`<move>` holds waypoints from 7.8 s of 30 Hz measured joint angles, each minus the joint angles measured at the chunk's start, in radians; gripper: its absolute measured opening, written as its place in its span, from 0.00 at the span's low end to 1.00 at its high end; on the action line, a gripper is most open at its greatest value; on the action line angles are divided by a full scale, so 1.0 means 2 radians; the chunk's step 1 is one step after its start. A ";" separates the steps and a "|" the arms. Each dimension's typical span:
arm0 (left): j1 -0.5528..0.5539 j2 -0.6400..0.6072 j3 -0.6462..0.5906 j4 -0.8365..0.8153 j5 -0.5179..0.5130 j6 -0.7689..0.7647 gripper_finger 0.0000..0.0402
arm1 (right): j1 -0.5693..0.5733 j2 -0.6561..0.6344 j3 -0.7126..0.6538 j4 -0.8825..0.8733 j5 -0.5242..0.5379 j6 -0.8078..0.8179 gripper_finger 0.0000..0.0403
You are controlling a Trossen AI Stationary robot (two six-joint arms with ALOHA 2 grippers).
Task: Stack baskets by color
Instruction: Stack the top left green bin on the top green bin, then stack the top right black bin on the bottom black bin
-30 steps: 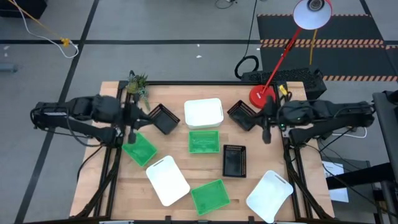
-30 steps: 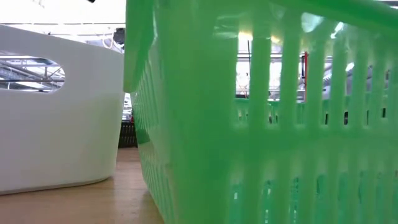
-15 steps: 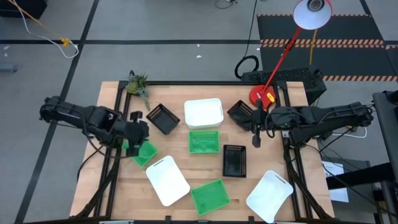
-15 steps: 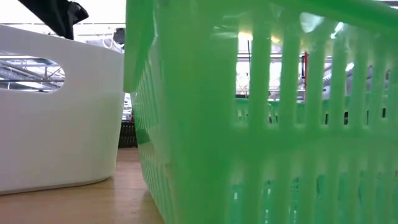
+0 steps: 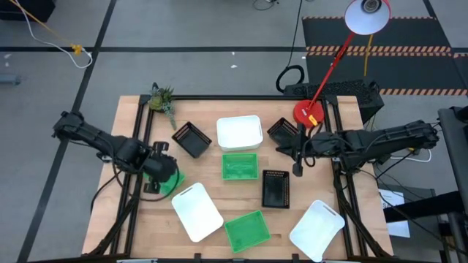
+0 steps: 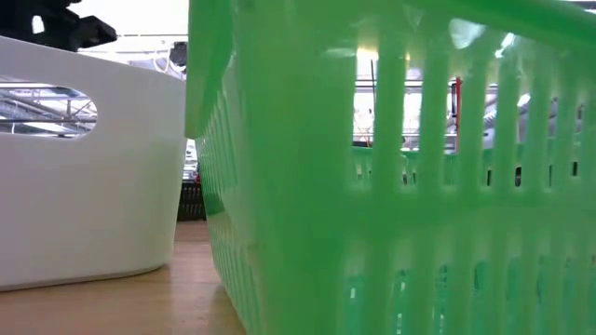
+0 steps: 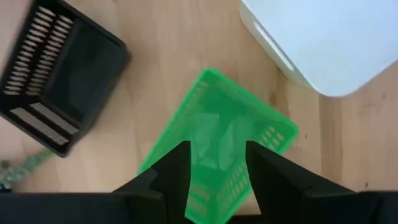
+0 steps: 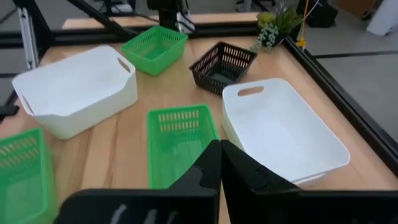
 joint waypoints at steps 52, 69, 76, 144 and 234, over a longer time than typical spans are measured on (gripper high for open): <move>-0.150 0.068 -0.141 0.033 -0.013 -0.095 0.05 | 0.022 0.000 0.000 0.033 -0.001 -0.036 0.00; -0.034 0.072 0.045 -0.045 -0.102 -0.025 0.02 | 0.022 0.000 0.000 0.036 -0.001 -0.036 0.00; 0.018 0.123 0.136 -0.051 -0.107 0.003 0.04 | 0.022 0.000 0.000 0.031 0.000 -0.049 0.00; 0.108 0.477 0.545 0.005 -0.104 -0.001 0.03 | 0.022 -0.051 0.000 -0.122 0.003 -0.028 0.00; 0.078 0.548 0.545 0.011 -0.183 0.057 0.16 | 0.071 -0.062 -0.034 -0.035 0.000 0.048 0.00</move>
